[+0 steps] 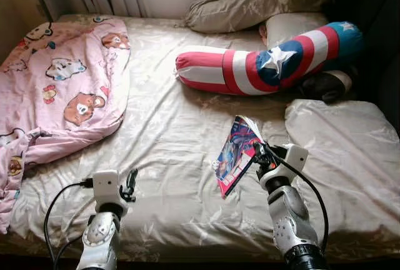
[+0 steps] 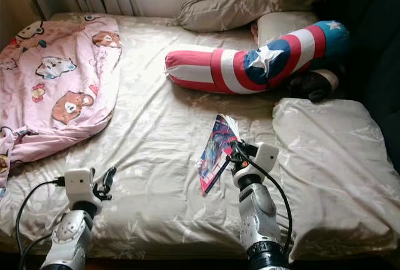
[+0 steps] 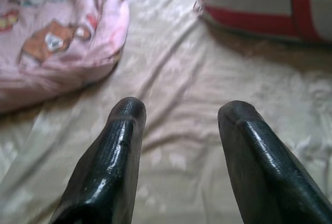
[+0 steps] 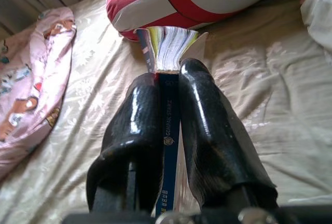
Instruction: Clean up the room
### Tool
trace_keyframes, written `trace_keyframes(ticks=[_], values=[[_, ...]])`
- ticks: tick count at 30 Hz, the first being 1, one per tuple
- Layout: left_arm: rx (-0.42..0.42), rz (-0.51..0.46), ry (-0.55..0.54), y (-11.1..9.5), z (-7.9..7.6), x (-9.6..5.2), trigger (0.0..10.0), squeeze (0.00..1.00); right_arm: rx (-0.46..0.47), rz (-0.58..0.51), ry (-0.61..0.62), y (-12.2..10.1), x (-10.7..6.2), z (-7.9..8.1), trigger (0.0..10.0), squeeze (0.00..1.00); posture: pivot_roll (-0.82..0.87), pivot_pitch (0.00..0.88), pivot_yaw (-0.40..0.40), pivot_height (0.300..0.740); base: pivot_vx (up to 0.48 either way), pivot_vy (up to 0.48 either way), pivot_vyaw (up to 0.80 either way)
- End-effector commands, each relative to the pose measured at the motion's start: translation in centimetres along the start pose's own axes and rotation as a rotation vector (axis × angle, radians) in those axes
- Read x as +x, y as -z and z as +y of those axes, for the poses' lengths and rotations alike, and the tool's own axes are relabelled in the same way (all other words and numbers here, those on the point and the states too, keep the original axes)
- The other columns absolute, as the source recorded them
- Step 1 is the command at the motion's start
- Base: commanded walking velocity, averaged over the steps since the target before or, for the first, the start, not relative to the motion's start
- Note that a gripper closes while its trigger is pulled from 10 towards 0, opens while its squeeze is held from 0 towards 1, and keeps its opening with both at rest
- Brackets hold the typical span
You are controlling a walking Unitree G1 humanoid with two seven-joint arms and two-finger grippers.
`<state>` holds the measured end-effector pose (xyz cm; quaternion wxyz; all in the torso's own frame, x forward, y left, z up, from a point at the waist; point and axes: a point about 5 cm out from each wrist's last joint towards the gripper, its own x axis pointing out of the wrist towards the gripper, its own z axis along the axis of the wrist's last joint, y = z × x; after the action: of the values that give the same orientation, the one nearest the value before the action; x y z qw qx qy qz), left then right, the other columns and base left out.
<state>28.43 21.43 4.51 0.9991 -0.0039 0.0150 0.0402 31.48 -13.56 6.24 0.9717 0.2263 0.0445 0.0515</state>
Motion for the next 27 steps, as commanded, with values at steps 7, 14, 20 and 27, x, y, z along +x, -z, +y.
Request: trace_keyframes(ticks=[7, 14, 20, 27], values=[[-0.012, -0.058, -0.004, -1.29, -0.18, 0.46, 10.0, 0.00, -0.083, -0.026, -0.050, -0.33, -0.17, 0.23, 10.0, 0.00, 0.05, 0.143, -0.048, 0.740, 0.000, 0.000, 0.00], [-0.010, -0.047, -0.003, -1.03, -0.16, 0.15, 10.0, 0.00, -0.071, -0.032, -0.027, -0.60, 0.12, -0.11, 10.0, 0.00, 0.05, 0.129, -0.045, 0.740, 0.000, 0.000, 0.00], [-0.013, -0.042, 0.001, -1.07, -0.22, 0.06, 10.0, 0.00, -0.086, -0.017, -0.025, -0.49, 0.25, -0.15, 10.0, 0.00, 0.05, 0.126, -0.042, 0.716, 0.000, 0.000, 0.00], [-0.013, -0.042, 0.006, -1.11, -0.30, 0.10, 10.0, 0.00, -0.063, -0.043, -0.019, -0.53, 0.06, -0.36, 10.0, 0.00, 0.06, 0.133, -0.042, 0.686, 0.000, 0.000, 0.00]])
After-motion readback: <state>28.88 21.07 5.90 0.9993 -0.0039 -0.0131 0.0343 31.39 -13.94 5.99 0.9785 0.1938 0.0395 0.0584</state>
